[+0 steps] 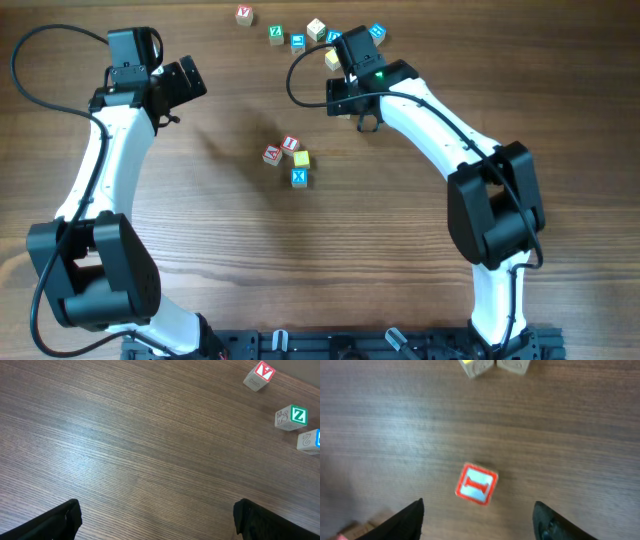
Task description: Form a circle
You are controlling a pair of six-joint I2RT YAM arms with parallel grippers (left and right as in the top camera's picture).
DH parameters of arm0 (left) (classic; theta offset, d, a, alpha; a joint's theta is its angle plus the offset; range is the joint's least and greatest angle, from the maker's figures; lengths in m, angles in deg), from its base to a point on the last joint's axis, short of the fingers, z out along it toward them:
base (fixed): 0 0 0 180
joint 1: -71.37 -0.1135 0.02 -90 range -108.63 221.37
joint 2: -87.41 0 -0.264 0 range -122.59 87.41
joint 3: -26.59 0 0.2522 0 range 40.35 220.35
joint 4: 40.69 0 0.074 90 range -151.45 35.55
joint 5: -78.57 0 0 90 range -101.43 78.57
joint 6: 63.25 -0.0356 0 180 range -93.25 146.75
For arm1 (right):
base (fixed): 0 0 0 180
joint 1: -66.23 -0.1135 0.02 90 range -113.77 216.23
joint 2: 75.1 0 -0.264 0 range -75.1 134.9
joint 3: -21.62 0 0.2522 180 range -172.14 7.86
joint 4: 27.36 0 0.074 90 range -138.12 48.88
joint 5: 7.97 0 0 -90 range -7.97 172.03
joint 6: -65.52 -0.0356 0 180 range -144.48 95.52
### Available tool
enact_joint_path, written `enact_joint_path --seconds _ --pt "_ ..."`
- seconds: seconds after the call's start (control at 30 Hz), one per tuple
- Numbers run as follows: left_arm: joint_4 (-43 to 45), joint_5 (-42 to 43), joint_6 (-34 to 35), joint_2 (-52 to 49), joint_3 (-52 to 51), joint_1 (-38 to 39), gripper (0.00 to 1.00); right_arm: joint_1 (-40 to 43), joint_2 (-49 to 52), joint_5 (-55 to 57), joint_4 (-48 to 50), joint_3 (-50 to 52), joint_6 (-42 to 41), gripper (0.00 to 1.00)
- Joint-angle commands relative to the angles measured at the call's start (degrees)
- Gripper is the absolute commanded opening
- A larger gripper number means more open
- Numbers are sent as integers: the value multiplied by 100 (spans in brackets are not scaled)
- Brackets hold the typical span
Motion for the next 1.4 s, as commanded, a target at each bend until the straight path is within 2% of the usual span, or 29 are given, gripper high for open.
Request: enact_joint_path --seconds 0.0,0.2,0.33,0.53,0.6,0.67,0.7,0.8,0.87,1.27,1.37 --pt "-2 4 52 52 28 -7 100 -13 402 138 179 85 -339 68" --pt "-2 7 52 52 28 -7 100 -13 584 299 367 85 -341 67" --pt "-2 7 52 52 28 -7 100 -13 595 372 356 85 -337 55" --pt "-2 4 52 52 28 -7 100 -13 595 372 63 85 -334 47" --pt "-2 4 52 52 28 -7 100 -13 595 372 20 85 -321 47" --pt "-2 7 52 52 28 -7 100 -13 595 374 72 85 -317 59" --pt "-2 4 52 52 28 -7 100 -13 595 372 136 85 -319 60" --pt "-2 7 52 52 28 -7 100 -13 595 361 339 85 -179 60" --pt "-2 4 52 52 28 -7 100 -13 595 350 402 85 46 54" --pt "-2 4 52 52 28 -7 100 -7 595 72 -17 87 114 57" --pt "-2 4 52 52 28 -7 100 -7 595 83 87 87 125 53"
